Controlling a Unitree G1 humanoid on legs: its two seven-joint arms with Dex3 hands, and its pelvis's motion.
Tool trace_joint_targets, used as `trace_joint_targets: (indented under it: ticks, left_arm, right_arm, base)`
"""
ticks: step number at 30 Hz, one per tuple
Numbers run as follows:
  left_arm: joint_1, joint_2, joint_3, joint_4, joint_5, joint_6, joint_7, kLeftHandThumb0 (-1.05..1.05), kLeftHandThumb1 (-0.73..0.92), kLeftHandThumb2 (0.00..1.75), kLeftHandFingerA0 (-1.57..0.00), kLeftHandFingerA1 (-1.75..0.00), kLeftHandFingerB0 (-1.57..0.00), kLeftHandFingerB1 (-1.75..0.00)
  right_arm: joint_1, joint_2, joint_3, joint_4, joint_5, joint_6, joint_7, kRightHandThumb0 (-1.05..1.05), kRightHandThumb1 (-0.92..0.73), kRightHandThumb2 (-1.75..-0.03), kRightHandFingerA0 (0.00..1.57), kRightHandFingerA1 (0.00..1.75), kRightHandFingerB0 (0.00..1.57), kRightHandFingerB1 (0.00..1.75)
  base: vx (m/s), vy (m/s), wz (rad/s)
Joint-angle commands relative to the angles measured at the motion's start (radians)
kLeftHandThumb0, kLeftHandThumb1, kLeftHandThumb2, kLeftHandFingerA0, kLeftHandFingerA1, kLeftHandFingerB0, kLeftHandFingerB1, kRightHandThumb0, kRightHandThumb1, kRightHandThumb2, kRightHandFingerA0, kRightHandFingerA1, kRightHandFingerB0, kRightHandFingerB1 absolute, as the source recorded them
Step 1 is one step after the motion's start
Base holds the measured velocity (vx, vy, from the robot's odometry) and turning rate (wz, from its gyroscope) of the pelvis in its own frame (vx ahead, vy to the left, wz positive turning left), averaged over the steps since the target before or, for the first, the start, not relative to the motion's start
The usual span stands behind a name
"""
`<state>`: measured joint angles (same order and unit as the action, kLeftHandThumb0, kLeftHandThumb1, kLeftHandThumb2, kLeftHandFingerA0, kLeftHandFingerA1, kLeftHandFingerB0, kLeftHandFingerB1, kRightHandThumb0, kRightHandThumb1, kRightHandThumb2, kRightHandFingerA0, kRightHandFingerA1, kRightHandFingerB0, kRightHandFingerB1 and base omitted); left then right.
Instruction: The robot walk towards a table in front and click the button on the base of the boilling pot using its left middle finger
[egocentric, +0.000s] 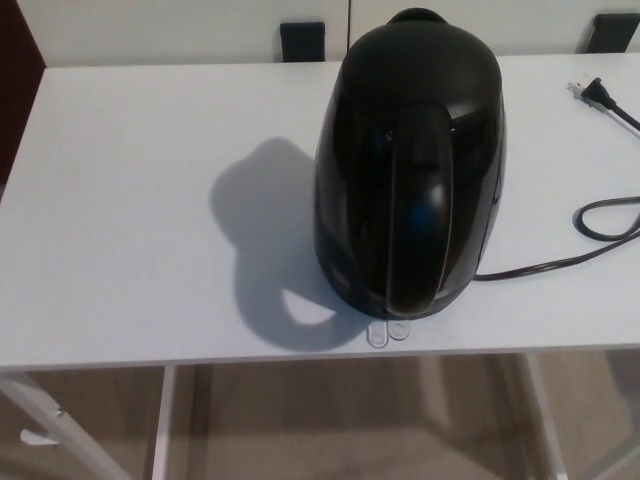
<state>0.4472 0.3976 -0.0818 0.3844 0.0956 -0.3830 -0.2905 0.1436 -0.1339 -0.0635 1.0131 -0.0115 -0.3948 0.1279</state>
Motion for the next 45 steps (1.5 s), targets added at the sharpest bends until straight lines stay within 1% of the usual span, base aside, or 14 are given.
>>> trace_joint_targets:
  ticks: [1, 2, 4, 5, 8, 9, 23, 24, 27, 37, 39, 40, 41, 45]
  left_arm:
    - [0.144, 0.083, -0.086, -0.355, 0.358, -0.179, 0.110, -0.80, 0.63, 0.97, -0.36, -0.53, -0.01, -0.18]
    - [0.162, 0.093, -0.099, -0.424, 0.422, -0.174, 0.119, -0.77, 0.82, 0.65, -0.42, -0.39, -0.01, -0.19]
    - [0.184, 0.094, -0.119, -0.517, 0.463, -0.184, 0.106, -0.79, 0.67, 1.00, -0.34, -0.53, -0.02, -0.21]
    - [0.190, 0.090, -0.127, -0.544, 0.477, -0.190, 0.108, -0.76, 0.80, 0.65, -0.41, -0.40, -0.05, -0.20]
    - [0.207, 0.086, -0.158, -0.641, 0.542, -0.187, 0.110, -0.79, 0.82, 0.66, -0.44, -0.41, -0.05, -0.21]
    - [0.214, 0.081, -0.168, -0.673, 0.567, -0.183, 0.113, -0.82, 0.67, 1.02, -0.42, -0.56, -0.04, -0.24]
    - [0.177, 0.054, -0.203, -1.036, 0.797, -0.143, 0.064, -0.85, 0.65, 0.99, -0.40, -0.53, -0.08, -0.36]
    - [0.168, 0.046, -0.204, -1.051, 0.815, -0.142, 0.072, -0.84, 0.62, 0.96, -0.42, -0.53, -0.10, -0.39]
    - [0.133, 0.039, -0.206, -1.085, 0.886, -0.124, 0.063, -0.85, 0.61, 0.95, -0.40, -0.52, -0.12, -0.39]
    - [0.027, 0.022, -0.204, -1.050, 0.988, -0.084, 0.129, -0.85, 0.60, 0.95, -0.33, -0.49, -0.11, -0.39]
    - [0.009, 0.019, -0.208, -1.039, 0.991, -0.074, 0.126, -0.85, 0.60, 0.95, -0.31, -0.49, -0.11, -0.39]
    - [-0.003, 0.019, -0.211, -1.035, 0.992, -0.063, 0.107, -0.84, 0.75, 0.63, -0.37, -0.37, -0.16, -0.26]
    - [-0.006, 0.019, -0.213, -1.029, 0.994, -0.062, 0.110, -0.85, 0.61, 0.94, -0.31, -0.48, -0.10, -0.39]
    - [-0.057, 0.023, -0.239, -0.946, 1.024, -0.055, 0.150, -0.85, 0.61, 0.95, -0.33, -0.48, -0.11, -0.39]
  right_arm:
    - [-0.012, -0.012, 0.003, 0.004, -0.009, 0.008, -0.007, -0.13, -0.40, -0.86, 0.45, 0.63, 0.18, 0.51]
    - [-0.015, -0.010, 0.001, 0.001, -0.005, 0.013, -0.006, -0.12, -0.40, -0.86, 0.45, 0.63, 0.18, 0.51]
    - [-0.020, -0.012, 0.006, 0.004, -0.012, 0.008, -0.013, -0.13, -0.40, -0.86, 0.44, 0.63, 0.19, 0.51]
    - [-0.022, -0.012, 0.007, 0.004, -0.012, 0.006, -0.013, -0.13, -0.40, -0.86, 0.44, 0.63, 0.19, 0.51]
    - [-0.020, -0.013, 0.011, 0.000, -0.014, 0.003, -0.014, -0.12, -0.40, -0.86, 0.43, 0.63, 0.19, 0.51]
    - [-0.018, -0.013, 0.012, -0.005, -0.015, 0.005, -0.015, -0.11, -0.41, -0.86, 0.44, 0.62, 0.18, 0.51]
    - [-0.017, -0.011, 0.020, -0.035, -0.020, 0.032, -0.030, -0.11, -0.41, -0.86, 0.49, 0.64, 0.19, 0.51]
    - [-0.018, -0.011, 0.020, -0.032, -0.020, 0.030, -0.029, -0.13, -0.59, -0.56, 0.57, 0.50, 0.29, 0.37]
    - [-0.016, -0.011, 0.018, -0.040, -0.013, 0.033, -0.019, -0.13, -0.57, -0.56, 0.58, 0.51, 0.29, 0.37]
    - [-0.033, -0.017, 0.019, -0.032, -0.013, 0.029, -0.008, -0.10, -0.40, -0.85, 0.50, 0.65, 0.19, 0.51]
    - [-0.035, -0.017, 0.021, -0.030, -0.015, 0.033, -0.009, -0.15, -0.57, -0.57, 0.57, 0.51, 0.29, 0.38]
    - [-0.036, -0.016, 0.021, -0.032, -0.015, 0.035, -0.011, -0.12, -0.58, -0.56, 0.57, 0.51, 0.29, 0.37]
    - [-0.035, -0.016, 0.022, -0.032, -0.016, 0.034, -0.011, -0.15, -0.57, -0.57, 0.57, 0.51, 0.29, 0.38]
    - [-0.038, -0.012, 0.018, -0.027, -0.007, 0.032, -0.001, -0.15, -0.57, -0.58, 0.55, 0.51, 0.29, 0.39]
  base:
    - [0.00, 0.000, 0.00]
    - [0.00, 0.000, 0.00]
    - [0.00, 0.000, 0.00]
    - [0.00, 0.000, 0.00]
    - [0.00, 0.000, 0.00]
    - [0.00, 0.000, 0.00]
    - [0.00, 0.000, 0.00]
    - [0.00, 0.000, 0.00]
    - [0.00, 0.000, 0.00]
    - [0.00, 0.000, 0.00]
    - [0.00, 0.000, 0.00]
    - [0.00, 0.000, 0.00]
    - [0.00, 0.000, 0.00]
    - [0.00, 0.000, 0.00]
